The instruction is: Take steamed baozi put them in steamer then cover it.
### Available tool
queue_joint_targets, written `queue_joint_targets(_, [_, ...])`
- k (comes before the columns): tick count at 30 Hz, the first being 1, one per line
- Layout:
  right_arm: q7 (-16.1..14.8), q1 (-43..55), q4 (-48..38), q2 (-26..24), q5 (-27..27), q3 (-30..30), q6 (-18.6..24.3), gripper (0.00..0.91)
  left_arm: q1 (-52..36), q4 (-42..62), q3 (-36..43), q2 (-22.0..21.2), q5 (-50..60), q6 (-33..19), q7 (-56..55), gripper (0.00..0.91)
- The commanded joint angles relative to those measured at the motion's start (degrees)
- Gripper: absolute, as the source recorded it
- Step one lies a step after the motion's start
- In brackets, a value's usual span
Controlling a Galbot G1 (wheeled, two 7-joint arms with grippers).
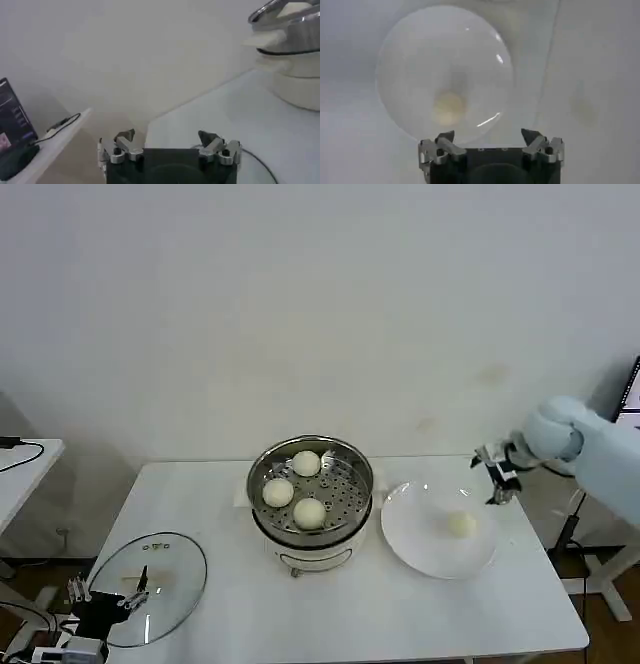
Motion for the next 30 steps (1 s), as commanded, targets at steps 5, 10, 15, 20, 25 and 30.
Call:
queue_joint_targets(5, [-0.25,-12.17,-8.96,6.01,-2.11,7.75,0.42,0.907,0.21,0.65,-0.21,0.11,0.16,0.03,0.04,0.907])
queue_joint_targets(10, [-0.88,-12.79,-13.31,9.52,-4.14,9.59,2.52,0.907,0.24,1.19,-0.50,0.17,0.16,0.06,0.15,0.907])
queue_joint_targets(15, [-0.75,-12.63,-15.09,11.19,-4.73,9.63,2.64,0.907,0.00,1.70,-0.57,0.00,0.15,0.04,0.12,0.907])
queue_joint_targets(20, [-0.23,-12.61,-17.15,12.68,-5.99,9.66,2.52,0.907,0.08,1.94,-0.66,-0.12,0.15,-0.04,0.09,0.907])
queue_joint_targets(25, [0.18,-12.73,-18.69,13.53,-6.97,10.02,2.62,0.907,0.15,2.00,-0.82,-0.08,0.08,-0.06,0.10,0.907])
queue_joint_targets(30, [0.22,-13.08,-19.31,13.81,-7.30,10.07,2.45,0.907,0.09,2.03,-0.71,-0.18,0.11,-0.07,0.11,0.907])
